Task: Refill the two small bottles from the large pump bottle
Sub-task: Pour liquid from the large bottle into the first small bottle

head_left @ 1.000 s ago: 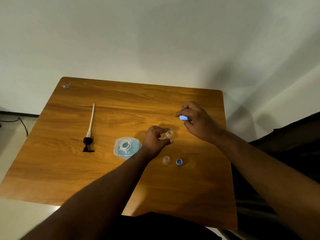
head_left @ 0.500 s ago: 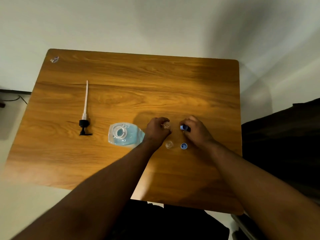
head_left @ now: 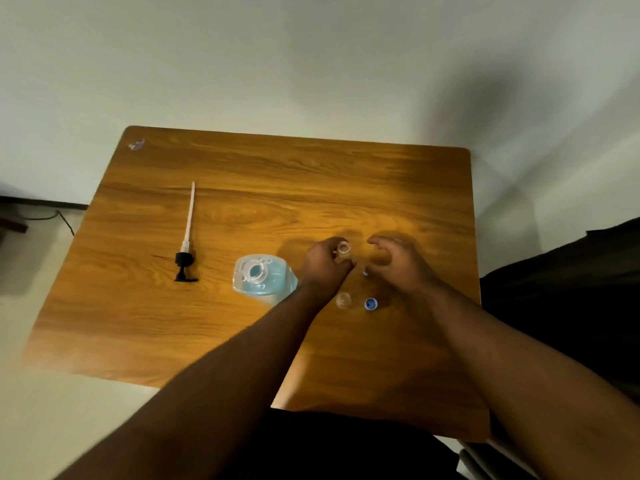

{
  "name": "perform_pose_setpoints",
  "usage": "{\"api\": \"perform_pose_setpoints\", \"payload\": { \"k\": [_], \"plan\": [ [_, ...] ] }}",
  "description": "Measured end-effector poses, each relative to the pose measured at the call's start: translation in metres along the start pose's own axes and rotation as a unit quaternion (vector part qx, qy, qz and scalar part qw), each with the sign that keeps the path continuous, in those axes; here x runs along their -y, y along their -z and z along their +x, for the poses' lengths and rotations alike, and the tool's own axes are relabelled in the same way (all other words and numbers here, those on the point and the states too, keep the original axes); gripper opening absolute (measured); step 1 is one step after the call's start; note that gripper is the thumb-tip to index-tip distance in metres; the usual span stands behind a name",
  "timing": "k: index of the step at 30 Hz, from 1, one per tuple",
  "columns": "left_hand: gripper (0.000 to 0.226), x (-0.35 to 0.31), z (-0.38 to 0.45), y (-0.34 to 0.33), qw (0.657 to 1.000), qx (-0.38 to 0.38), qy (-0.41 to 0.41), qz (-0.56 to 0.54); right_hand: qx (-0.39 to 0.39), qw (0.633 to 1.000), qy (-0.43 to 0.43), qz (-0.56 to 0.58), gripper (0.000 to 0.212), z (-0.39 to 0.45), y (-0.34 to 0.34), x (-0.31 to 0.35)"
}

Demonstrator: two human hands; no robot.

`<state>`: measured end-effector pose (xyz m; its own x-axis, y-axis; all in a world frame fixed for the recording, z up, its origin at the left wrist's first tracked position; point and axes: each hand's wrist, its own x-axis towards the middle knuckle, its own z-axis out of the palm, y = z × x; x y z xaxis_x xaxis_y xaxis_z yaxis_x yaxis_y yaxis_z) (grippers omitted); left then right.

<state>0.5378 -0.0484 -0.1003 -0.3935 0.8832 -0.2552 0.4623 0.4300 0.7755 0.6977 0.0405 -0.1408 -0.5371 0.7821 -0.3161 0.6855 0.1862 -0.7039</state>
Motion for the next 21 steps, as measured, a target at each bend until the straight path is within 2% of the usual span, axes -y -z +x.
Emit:
{"api": "perform_pose_setpoints", "payload": {
  "k": [3,6,9,11,13,17,21],
  "plan": [
    [0.023,-0.021,-0.015,0.023,0.997,-0.064,-0.03,-0.029,-0.077,0.995,0.054,0.044,0.045,-0.008,0.012,0.027],
    [0.025,-0.033,-0.032,0.06,0.99,-0.11,-0.063,-0.068,-0.078,0.988,0.098,0.088,0.036,-0.025,0.01,0.068],
    [0.029,-0.029,-0.055,0.105,0.984,-0.136,-0.085,-0.083,-0.004,0.981,0.122,0.15,0.054,-0.047,-0.011,0.107],
    [0.028,-0.019,-0.069,0.131,0.981,-0.148,-0.093,-0.082,0.05,0.975,0.101,0.189,0.072,-0.057,-0.035,0.127],
    [0.026,-0.005,-0.08,0.153,0.979,-0.156,-0.091,-0.09,0.072,0.971,0.069,0.217,0.09,-0.062,-0.059,0.14],
    [0.029,0.026,-0.09,0.183,0.982,-0.147,-0.063,-0.095,0.023,0.965,0.029,0.259,0.101,-0.06,-0.094,0.161],
    [0.046,0.051,-0.097,0.201,0.99,-0.08,-0.068,-0.091,-0.027,0.972,-0.005,0.234,0.095,-0.052,-0.112,0.169]
  ]
}}
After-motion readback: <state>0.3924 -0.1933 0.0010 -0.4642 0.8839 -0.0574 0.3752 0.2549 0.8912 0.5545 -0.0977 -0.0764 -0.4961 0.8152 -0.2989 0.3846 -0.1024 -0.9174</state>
